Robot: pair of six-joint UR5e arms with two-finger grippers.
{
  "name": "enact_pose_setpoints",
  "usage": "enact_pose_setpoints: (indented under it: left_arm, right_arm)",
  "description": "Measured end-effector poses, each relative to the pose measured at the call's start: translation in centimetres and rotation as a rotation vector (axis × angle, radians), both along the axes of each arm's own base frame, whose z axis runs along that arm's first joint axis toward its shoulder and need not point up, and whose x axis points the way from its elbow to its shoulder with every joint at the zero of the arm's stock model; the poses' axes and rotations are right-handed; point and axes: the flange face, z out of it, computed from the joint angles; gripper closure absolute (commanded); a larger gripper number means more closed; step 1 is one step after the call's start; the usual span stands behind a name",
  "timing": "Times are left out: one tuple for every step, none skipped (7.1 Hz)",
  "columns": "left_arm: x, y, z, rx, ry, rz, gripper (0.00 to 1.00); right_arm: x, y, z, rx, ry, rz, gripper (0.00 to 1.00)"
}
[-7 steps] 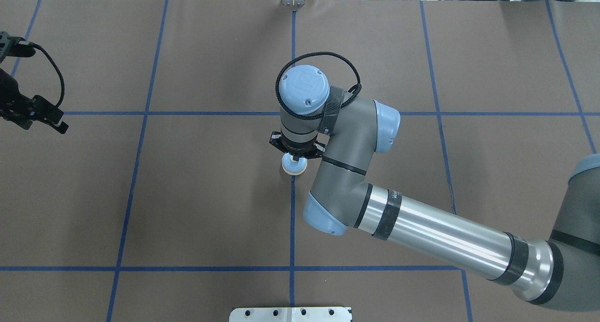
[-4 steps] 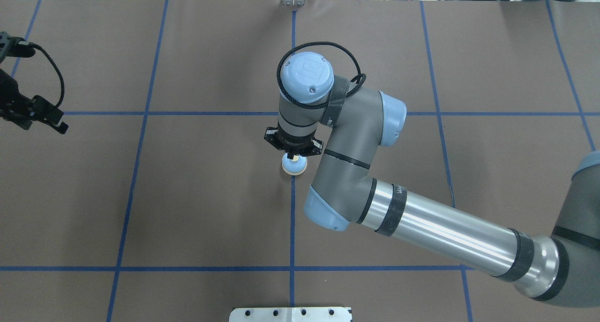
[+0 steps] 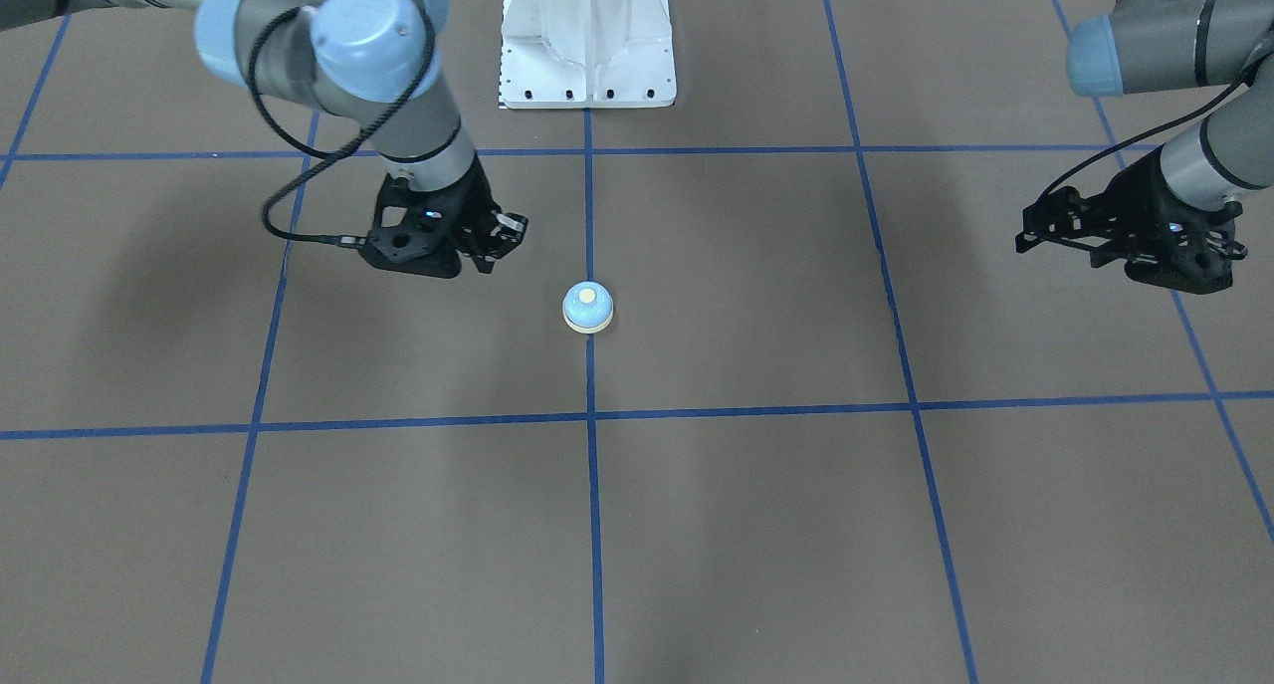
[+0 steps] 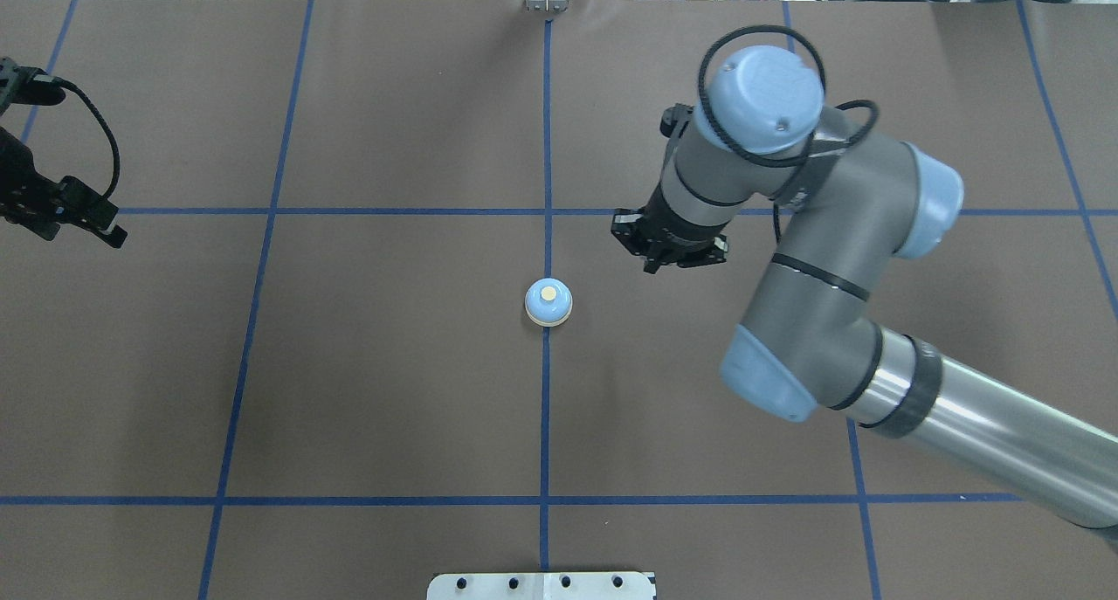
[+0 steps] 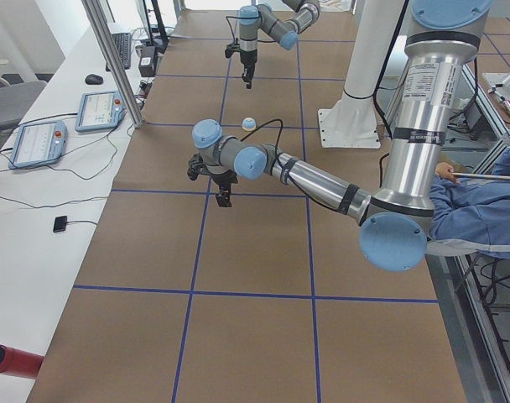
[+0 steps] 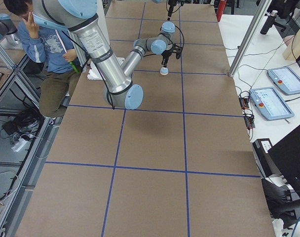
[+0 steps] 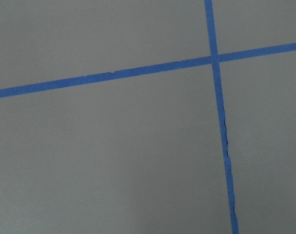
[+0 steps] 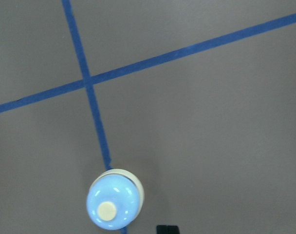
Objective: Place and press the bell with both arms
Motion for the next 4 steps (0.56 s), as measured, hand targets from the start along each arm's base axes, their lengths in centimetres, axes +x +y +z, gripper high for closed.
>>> enact_pose_setpoints:
  left_arm:
    - [-0.6, -0.2, 0.0, 0.002, 0.001, -0.011, 0.01]
    - [-1.4, -0.4, 0.1, 0.008, 0.001, -0.020, 0.01]
    - [-2.7, -0.4, 0.7, 0.026, 0.000, -0.019, 0.01]
    - [-4.5, -0.3, 1.7, 0.055, -0.003, -0.011, 0.01]
  right_arm:
    - [4.6, -0.4, 3.5, 0.034, 0.015, -0.027, 1.00]
    - [10.4, -1.2, 7.7, 0.076, 0.037, -0.062, 0.53]
    - [16.5, -2.2, 12.1, 0.111, 0.053, -0.106, 0.01]
    - [22.5, -2.6, 16.4, 0.143, 0.071, -0.139, 0.00]
